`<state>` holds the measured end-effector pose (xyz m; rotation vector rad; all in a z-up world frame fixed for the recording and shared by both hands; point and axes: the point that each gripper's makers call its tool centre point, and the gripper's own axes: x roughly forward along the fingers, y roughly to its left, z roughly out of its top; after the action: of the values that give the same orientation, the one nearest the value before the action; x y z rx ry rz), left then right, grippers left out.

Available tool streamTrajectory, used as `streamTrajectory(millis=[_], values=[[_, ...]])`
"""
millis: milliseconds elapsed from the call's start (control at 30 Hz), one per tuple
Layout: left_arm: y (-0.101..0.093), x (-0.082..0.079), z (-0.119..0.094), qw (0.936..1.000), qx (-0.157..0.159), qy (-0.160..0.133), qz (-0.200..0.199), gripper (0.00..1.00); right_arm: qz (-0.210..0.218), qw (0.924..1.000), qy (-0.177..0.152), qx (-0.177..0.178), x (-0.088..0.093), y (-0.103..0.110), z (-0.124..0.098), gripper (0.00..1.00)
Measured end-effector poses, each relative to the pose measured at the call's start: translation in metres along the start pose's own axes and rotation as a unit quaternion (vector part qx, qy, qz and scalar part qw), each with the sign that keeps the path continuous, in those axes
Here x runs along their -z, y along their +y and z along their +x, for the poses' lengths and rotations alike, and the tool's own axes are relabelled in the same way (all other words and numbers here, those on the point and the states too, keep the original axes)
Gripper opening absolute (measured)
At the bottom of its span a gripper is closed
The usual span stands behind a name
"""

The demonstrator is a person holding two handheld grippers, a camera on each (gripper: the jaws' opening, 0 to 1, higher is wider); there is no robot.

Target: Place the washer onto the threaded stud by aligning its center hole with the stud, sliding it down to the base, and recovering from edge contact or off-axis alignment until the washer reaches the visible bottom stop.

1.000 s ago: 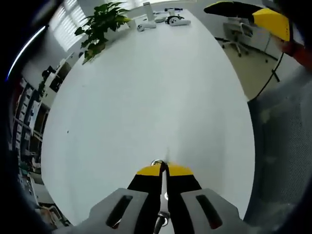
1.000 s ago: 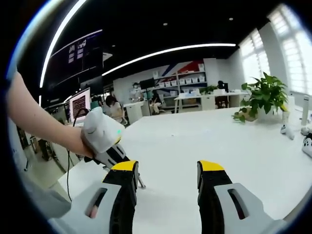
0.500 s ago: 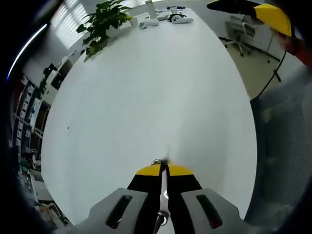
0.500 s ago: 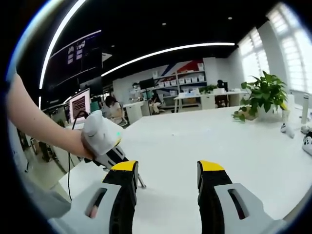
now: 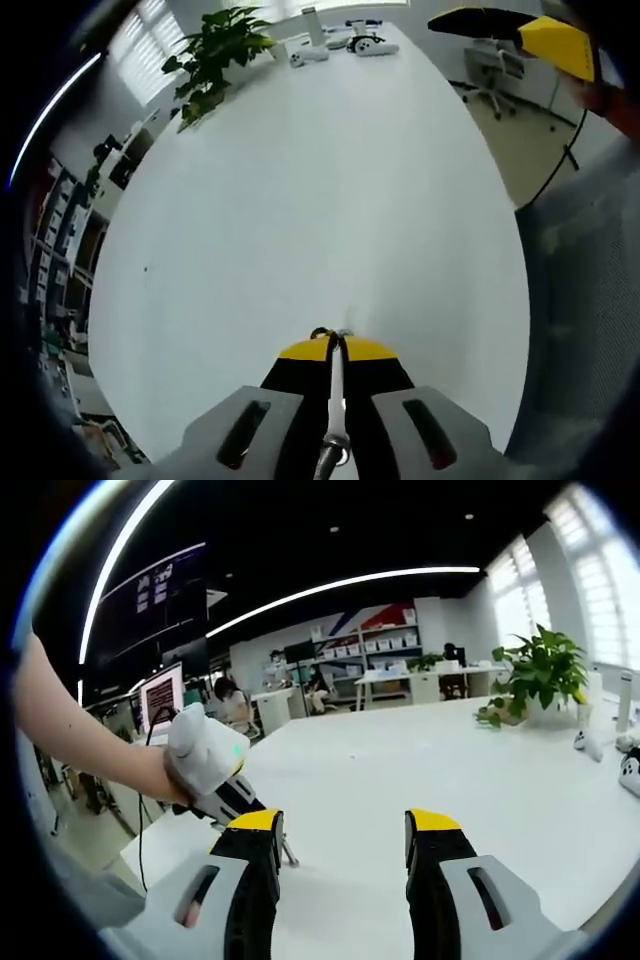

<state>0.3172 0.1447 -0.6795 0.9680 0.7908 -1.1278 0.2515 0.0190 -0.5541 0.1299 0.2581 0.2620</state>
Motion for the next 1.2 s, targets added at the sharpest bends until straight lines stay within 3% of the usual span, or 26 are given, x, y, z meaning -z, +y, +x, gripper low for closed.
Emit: streamTrajectory(millis=[267,667,1200], values=[[-0.001,0.001,0.002,0.9997,0.002,0.009,0.021,0.02,0.001,1.0,-0.001,0.0,0.0,-0.001,0.0,0.52],[0.011,0.006,-0.012,0.9995,-0.016,-0.011,-0.025,0.03,-0.001,1.0,-0.001,0.0,0.0,0.001,0.001,0.52],[-0.011,0.04,-0.018,0.9981,-0.003,-0.006,-0.061,0.03,-0.016,0.9998,0.008,0.001,0.004,0.0,0.002,0.52]])
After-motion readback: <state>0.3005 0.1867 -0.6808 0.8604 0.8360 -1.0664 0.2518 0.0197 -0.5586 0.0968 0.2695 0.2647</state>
